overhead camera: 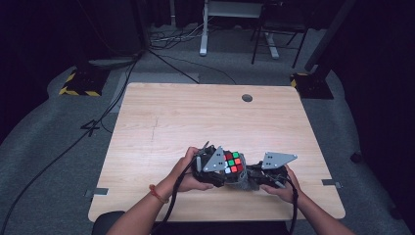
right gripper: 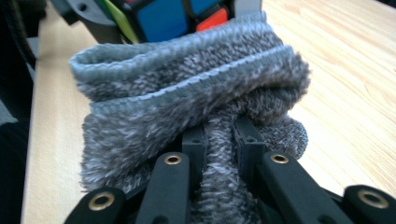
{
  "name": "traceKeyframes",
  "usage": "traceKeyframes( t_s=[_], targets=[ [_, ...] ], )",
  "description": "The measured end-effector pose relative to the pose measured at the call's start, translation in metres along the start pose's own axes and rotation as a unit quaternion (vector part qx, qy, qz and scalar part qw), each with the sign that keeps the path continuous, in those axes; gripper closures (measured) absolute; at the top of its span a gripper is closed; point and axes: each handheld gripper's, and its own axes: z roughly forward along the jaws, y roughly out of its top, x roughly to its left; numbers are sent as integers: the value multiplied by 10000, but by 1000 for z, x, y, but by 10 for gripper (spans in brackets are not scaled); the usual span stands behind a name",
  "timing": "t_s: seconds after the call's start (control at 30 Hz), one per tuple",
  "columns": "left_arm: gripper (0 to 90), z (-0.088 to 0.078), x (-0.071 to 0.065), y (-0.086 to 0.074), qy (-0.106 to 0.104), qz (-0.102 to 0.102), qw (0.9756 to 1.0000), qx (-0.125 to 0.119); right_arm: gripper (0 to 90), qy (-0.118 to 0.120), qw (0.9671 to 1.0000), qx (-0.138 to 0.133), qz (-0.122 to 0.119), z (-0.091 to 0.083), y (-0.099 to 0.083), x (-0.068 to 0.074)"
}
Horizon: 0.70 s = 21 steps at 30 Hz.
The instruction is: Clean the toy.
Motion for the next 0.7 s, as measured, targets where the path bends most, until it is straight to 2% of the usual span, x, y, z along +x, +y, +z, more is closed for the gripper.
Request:
traceKeyframes(
  t_s=[0.07, 0.17, 0.23, 0.37, 0.47, 0.53, 0.7],
  targets=[
    [332, 1, 1, -1, 16, 6, 10000, 95, 789, -44, 9999, -126, -62, -6, 4, 2],
    [333, 8, 0, -5, -101, -70, 9997, 215, 788, -71, 9993, -366, -40, -15, 9, 1],
    [333, 13, -4, -4, -151, -14, 9995, 271, 788, -113, 9986, -514, 25, -19, 11, -1],
    [333, 14, -9, -1, -336, 13, 9993, 153, 788, -223, 9989, -402, 50, -17, 8, -5],
    [333, 10, -12, 1, -477, 29, 9988, -51, 787, -309, 9994, -153, 12, -12, 5, -7],
    [333, 7, -12, 2, -449, -8, 9989, -160, 787, -284, 9996, -42, 8, -8, 2, -7],
    [333, 1, -3, 1, -263, -125, 9993, -217, 787, -53, 9999, 142, -60, -3, 1, -3]
  ],
)
